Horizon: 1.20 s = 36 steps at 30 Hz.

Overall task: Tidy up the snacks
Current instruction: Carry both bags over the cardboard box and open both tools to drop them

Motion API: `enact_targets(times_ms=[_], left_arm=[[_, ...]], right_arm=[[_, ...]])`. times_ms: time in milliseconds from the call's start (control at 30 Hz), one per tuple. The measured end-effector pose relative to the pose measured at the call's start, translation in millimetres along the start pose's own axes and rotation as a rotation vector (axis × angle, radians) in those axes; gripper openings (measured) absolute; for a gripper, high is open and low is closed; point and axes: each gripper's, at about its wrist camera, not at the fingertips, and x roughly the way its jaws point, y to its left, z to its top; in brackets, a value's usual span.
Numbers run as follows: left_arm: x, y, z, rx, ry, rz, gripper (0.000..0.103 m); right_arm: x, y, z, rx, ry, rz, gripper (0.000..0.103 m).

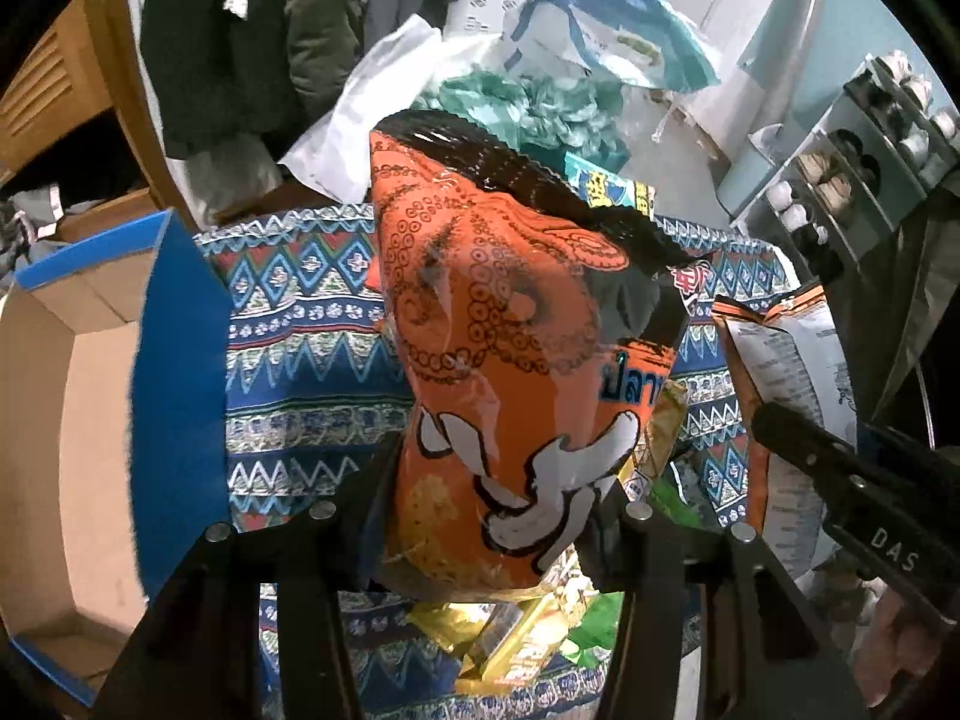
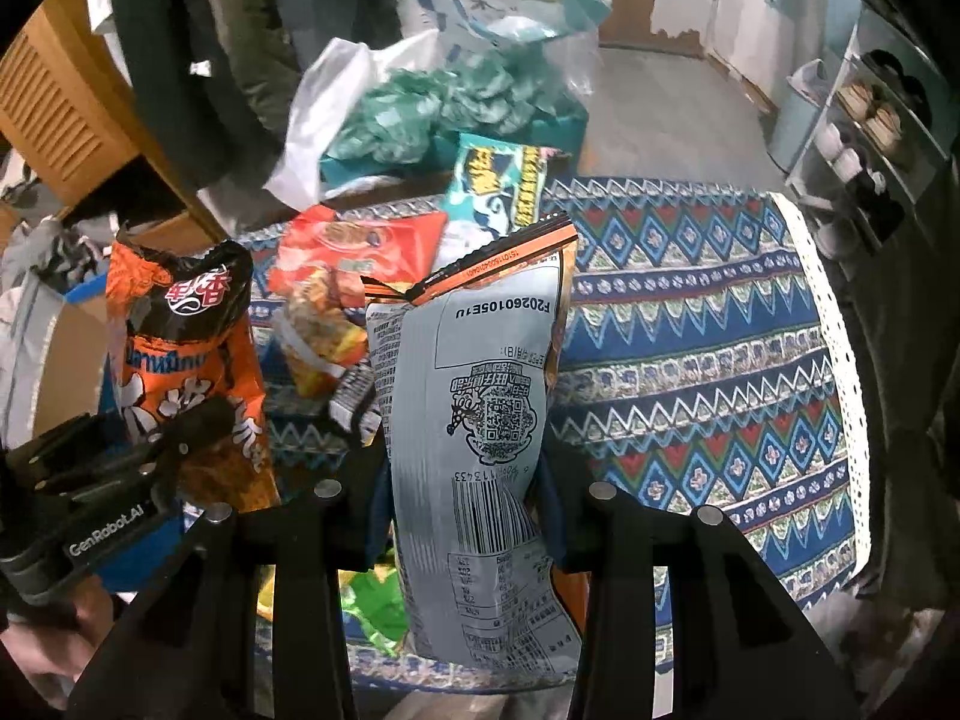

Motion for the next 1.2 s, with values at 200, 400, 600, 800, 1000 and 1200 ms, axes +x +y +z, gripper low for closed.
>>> enact_targets(times_ms=[200,400,600,800,1000,1200], left_arm=[[-26.9,12.3,-3.9,-0.011,-0.033,0.003,0.051],[-56.5,37.5,-5.2,-0.057,-0.061,0.025,0.051],[-79.4,69.6,-7.3,-0.104,-0.086,0.05,0.051],[-97.1,107.0,-15.8,-0.157,-0.109,0.071,0.051],[-111.5,147.1,-19.7,-0.201,-0.13,0.116,0.051],[-123.8,185.8,-28.6,-0.238,-0.145,0.162,0.051]], right_arm=[[-10.4,20.6,4.6,-0.03,-0.021,0.03,0.039],[-19.2,51.3,6.7,-0.076,-0.032,0.07,0.039],[-28.4,91.2,13.0,-0.128,-0.041,0.118,0.039],[-30.2,133.3,17.8,-0.175,-0.036,0.164,0.039],[-29.0,179.9,21.9,-0.225,-0.027,0.206,0.039],[-19.2,227.1,22.5,-0.275,-0.001,0.244,0.039]])
